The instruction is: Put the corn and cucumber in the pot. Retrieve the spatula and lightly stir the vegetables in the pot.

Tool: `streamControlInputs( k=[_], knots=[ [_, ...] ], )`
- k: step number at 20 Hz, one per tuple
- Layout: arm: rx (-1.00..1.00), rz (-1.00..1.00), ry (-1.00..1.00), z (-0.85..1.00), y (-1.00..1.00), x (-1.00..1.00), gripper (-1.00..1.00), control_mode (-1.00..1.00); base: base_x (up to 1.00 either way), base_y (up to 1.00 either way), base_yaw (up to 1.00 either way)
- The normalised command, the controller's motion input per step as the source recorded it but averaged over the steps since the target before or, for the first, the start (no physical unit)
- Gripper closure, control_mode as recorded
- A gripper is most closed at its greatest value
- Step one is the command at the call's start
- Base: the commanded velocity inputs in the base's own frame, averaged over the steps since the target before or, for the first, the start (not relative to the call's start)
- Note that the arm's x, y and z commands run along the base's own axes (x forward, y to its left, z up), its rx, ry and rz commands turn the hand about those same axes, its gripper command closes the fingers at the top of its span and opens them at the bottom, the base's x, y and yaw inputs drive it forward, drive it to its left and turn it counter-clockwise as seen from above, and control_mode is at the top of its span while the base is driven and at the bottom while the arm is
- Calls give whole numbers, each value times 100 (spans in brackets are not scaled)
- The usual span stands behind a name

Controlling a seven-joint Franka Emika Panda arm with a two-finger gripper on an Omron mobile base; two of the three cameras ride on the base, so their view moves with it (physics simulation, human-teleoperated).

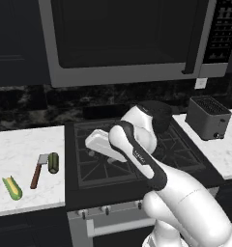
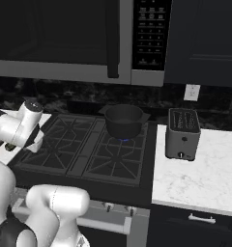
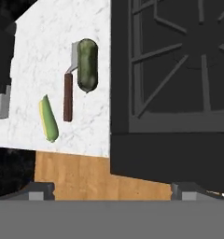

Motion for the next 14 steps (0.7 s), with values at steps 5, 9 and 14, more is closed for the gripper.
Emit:
streamControlInputs(
  k=[5,9,14],
  knots=[
    [-1,0,3,-9,27,3,-100,-100,0,0,0],
    [-10,0,4,-6,86,48,-100,-100,0,0,0],
    [-7,0,14,-36,74,75,-100,-100,0,0,0]
  ],
)
